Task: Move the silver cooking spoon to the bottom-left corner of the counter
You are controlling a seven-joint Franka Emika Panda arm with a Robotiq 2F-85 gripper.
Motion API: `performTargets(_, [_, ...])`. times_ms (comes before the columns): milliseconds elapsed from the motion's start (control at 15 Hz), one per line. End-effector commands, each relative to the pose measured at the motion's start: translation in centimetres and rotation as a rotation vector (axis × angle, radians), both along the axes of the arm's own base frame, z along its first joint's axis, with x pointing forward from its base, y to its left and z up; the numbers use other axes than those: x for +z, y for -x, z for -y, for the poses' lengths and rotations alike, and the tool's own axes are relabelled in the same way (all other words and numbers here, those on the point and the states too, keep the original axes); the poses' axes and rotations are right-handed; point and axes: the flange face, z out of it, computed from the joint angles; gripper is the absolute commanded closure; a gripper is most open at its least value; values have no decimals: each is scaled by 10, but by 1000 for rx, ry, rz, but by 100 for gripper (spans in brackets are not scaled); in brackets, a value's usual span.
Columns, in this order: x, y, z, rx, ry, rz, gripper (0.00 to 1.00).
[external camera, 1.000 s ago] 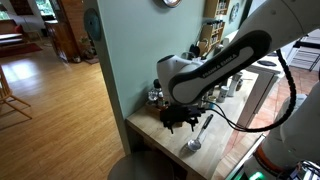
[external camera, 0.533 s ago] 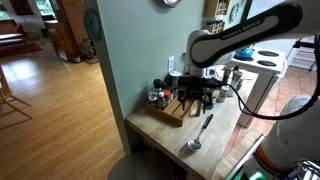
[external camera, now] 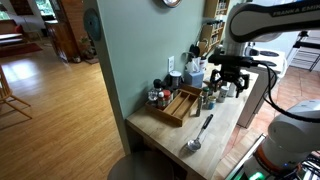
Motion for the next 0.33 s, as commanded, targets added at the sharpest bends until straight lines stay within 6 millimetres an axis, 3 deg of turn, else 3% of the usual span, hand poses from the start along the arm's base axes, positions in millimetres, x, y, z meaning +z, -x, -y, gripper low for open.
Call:
performTargets(0, [8,8,10,-51,12,0,0])
performTargets(267, [13,12,13,-61,20,11,0])
